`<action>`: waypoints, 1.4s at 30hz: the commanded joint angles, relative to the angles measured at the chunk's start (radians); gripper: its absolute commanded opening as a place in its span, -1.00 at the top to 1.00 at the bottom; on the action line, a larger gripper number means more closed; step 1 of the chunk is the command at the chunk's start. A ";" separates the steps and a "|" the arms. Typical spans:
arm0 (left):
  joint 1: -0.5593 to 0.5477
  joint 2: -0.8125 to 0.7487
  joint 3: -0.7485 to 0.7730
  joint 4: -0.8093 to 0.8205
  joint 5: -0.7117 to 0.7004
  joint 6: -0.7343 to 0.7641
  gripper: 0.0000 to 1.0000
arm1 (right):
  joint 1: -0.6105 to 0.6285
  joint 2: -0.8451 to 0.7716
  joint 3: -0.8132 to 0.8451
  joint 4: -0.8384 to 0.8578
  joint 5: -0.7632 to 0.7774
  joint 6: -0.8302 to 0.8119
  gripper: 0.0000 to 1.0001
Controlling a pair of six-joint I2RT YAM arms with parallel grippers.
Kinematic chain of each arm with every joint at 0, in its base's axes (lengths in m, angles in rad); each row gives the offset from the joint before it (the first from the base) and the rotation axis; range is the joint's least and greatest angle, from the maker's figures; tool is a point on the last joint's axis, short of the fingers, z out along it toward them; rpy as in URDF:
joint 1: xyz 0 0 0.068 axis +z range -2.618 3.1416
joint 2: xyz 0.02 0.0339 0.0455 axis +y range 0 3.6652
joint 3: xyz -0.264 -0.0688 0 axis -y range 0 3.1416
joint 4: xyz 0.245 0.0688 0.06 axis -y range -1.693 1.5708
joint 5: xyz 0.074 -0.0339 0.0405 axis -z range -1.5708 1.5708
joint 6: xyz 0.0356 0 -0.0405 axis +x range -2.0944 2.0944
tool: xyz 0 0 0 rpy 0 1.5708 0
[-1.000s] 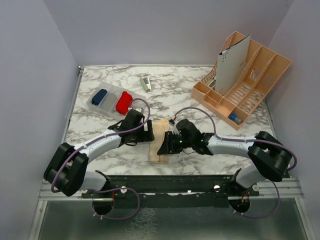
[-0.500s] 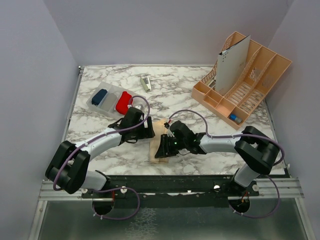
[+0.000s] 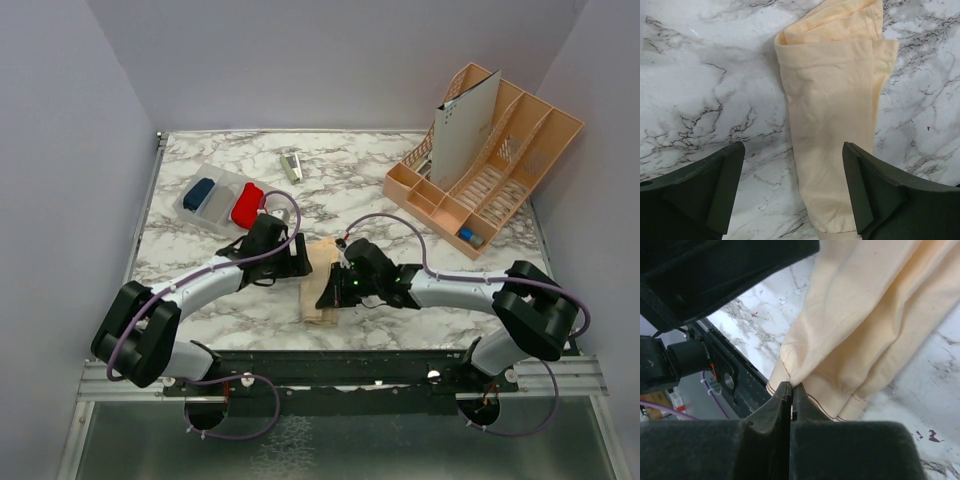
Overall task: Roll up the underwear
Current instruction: Roll the underwear to the center of the board.
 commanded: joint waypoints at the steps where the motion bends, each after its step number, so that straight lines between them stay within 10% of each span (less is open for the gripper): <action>1: 0.011 0.037 0.030 0.065 0.016 0.031 -0.70 | 0.005 -0.009 -0.033 -0.072 0.077 0.026 0.96; 22: 0.022 0.325 0.192 0.027 -0.114 0.181 0.16 | 0.006 -0.042 -0.082 -0.126 0.105 -0.016 0.96; 36: 0.022 0.308 0.184 0.103 -0.011 0.220 0.05 | 0.006 -0.001 0.004 -0.375 0.293 -0.109 0.90; 42: 0.022 0.197 0.183 0.087 0.005 0.185 -0.23 | 0.005 -0.047 0.011 -0.339 0.284 -0.157 0.49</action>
